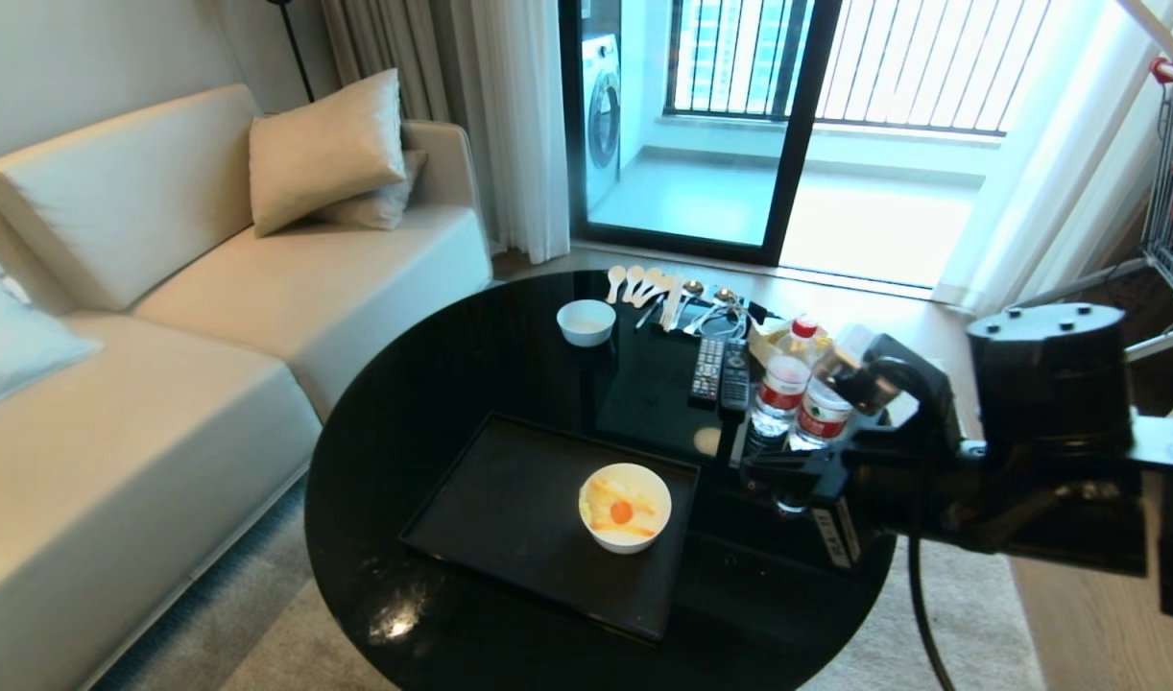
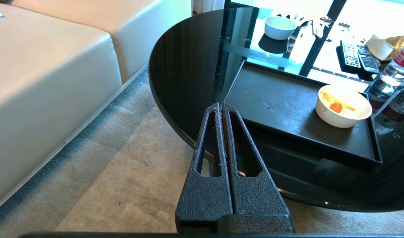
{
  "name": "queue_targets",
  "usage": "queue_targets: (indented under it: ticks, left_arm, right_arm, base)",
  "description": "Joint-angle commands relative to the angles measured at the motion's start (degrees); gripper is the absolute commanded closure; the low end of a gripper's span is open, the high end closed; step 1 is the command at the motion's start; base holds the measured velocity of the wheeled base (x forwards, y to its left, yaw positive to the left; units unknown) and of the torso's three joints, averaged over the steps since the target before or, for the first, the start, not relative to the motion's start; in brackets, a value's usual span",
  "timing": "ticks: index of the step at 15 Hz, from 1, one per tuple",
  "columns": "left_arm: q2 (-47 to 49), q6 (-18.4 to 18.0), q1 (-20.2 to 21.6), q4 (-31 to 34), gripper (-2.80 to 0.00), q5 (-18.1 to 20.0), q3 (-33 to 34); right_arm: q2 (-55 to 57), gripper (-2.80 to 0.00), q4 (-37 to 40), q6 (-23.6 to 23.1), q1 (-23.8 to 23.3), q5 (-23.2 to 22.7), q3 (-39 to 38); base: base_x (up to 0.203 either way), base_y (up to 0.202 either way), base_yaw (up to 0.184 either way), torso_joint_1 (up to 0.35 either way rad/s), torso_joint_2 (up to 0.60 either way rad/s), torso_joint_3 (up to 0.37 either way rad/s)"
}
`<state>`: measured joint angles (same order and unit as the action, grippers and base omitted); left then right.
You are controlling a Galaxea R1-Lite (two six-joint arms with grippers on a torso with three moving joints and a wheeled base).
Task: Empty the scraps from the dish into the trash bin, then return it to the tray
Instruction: Pick up the bowl with leftover food
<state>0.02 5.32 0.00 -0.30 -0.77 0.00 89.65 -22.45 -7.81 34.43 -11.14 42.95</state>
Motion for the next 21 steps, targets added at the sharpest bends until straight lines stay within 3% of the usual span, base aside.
queue_targets:
  ticks: [1, 6, 8, 10, 13, 18, 19, 21]
  left_arm:
    - [-0.02, 0.05, 0.00, -0.05, 0.00, -0.02, 0.00]
    - [-0.02, 0.05, 0.00, -0.05, 0.00, -0.02, 0.00]
    - [-0.02, 0.05, 0.00, -0.05, 0.00, -0.02, 0.00]
    - [-0.02, 0.05, 0.00, -0.05, 0.00, -0.02, 0.00]
    - [-0.02, 0.05, 0.00, -0.05, 0.00, -0.02, 0.00]
    - [-0.02, 0.05, 0.00, -0.05, 0.00, -0.02, 0.00]
    - [-0.02, 0.05, 0.00, -0.05, 0.00, -0.02, 0.00]
    - [-0.02, 0.05, 0.00, -0.05, 0.00, -0.02, 0.00]
  right_arm:
    - [7.71, 0.00, 5.50, 9.38, 2.52, 4.88, 7.68]
    - [17.91, 0.00, 27.95, 35.19, 7.89, 18.24, 26.13]
    - [21.89, 0.00, 37.68, 42.43, 9.09, 21.00, 33.20]
    - [26.23, 0.00, 45.50, 45.45, 10.30, 23.34, 39.11]
    - [31.26, 0.00, 48.91, 48.68, 11.50, 25.57, 44.08]
    - [36.11, 0.00, 49.71, 49.99, 11.62, 25.64, 48.35]
    - [36.65, -2.80, 49.76, 49.99, 11.62, 25.64, 48.97]
    - [37.76, -2.80, 49.19, 49.99, 11.57, 26.12, 49.28]
  base:
    - [0.000, 0.000, 0.000, 0.000, 0.00, 0.000]
    - [0.000, 0.000, 0.000, 0.000, 0.00, 0.000]
    - [0.000, 0.000, 0.000, 0.000, 0.00, 0.000]
    - [0.000, 0.000, 0.000, 0.000, 0.00, 0.000]
    - [0.000, 0.000, 0.000, 0.000, 0.00, 0.000]
    - [0.000, 0.000, 0.000, 0.000, 0.00, 0.000]
    - [0.000, 0.000, 0.000, 0.000, 0.00, 0.000]
    - [0.000, 0.000, 0.000, 0.000, 0.00, 0.000]
